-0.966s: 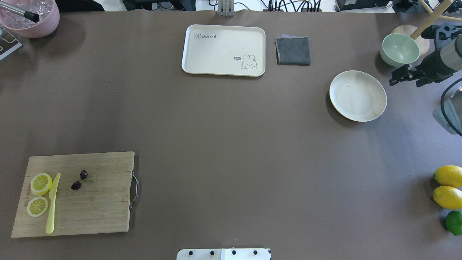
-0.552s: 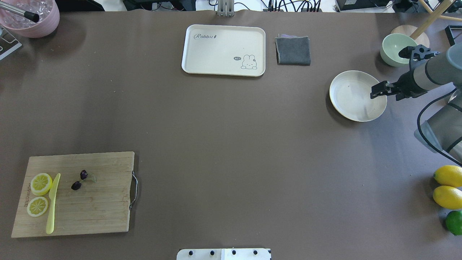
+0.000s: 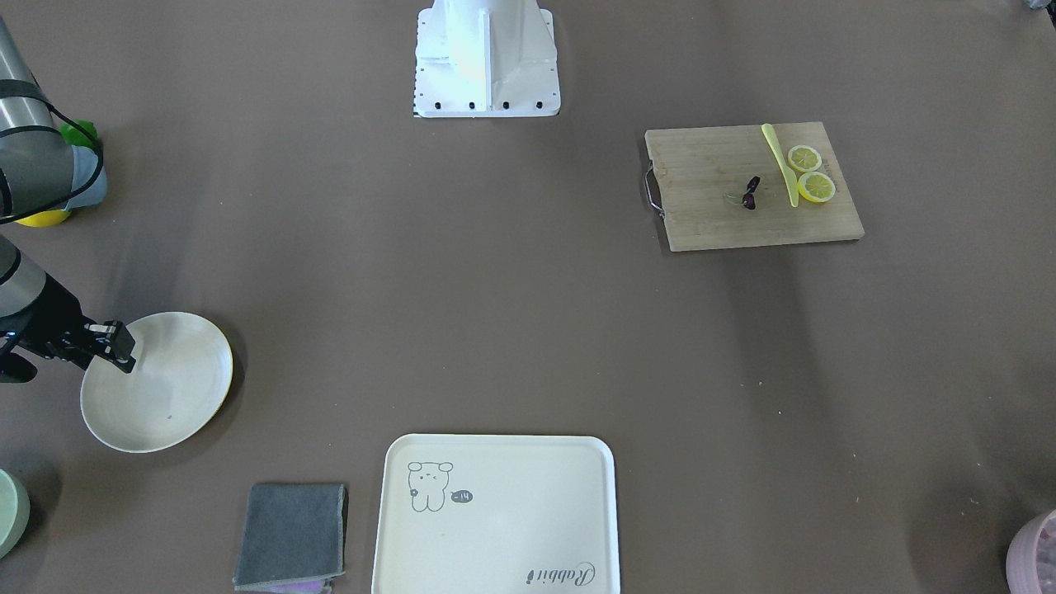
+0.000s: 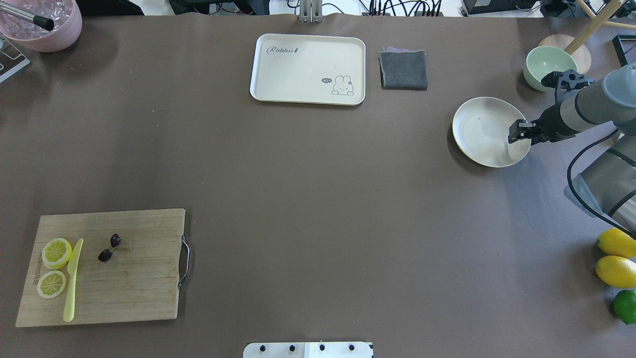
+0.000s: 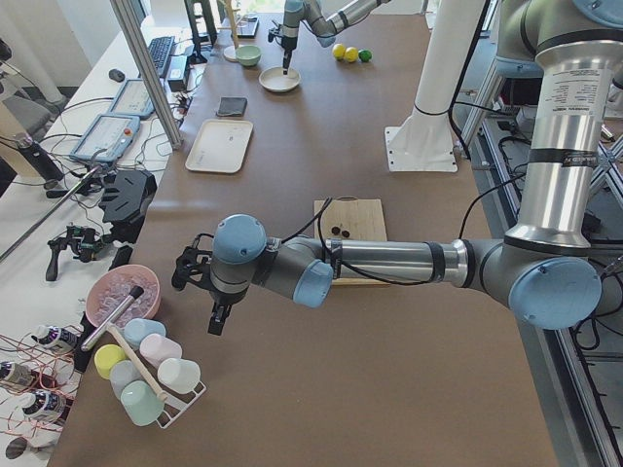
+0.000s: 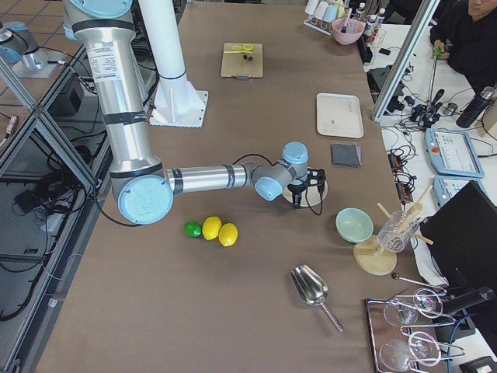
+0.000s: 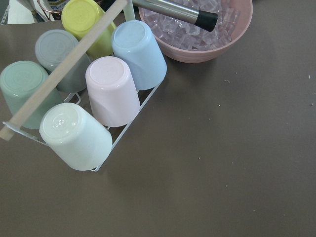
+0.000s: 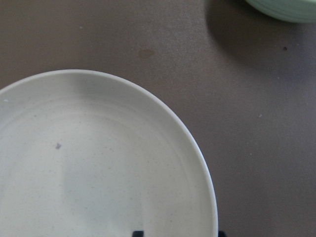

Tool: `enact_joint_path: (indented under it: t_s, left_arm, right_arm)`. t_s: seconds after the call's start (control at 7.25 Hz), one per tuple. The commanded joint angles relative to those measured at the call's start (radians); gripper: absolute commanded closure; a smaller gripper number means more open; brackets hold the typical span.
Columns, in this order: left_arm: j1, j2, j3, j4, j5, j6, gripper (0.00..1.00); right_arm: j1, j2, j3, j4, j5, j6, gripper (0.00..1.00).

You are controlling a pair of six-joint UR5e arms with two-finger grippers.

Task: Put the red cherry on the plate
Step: 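Reach the right gripper to the white plate rim and grasp it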

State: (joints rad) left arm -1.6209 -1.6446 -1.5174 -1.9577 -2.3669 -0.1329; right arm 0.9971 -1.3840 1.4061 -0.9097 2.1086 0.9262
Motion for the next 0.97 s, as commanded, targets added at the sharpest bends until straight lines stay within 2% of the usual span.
enact_joint_path:
  t_s: [0.0,0.41,0.83]
  left_arm:
    - [0.002,-0.004,-0.001,0.0,0.0,-0.001,0.02]
    - [-0.001,-0.009,-0.003,-0.001,0.0,-0.002,0.02]
    - [-0.001,-0.012,-0.006,-0.001,-0.002,-0.002,0.02]
  right_arm:
    - [-0.002,0.009,-0.001,-0.001,0.001,0.008,1.0]
    - [0.012,0.034,0.019,-0.003,0.014,0.116,1.0]
    - [0.072,0.115,0.033,-0.003,0.158,0.198,1.0]
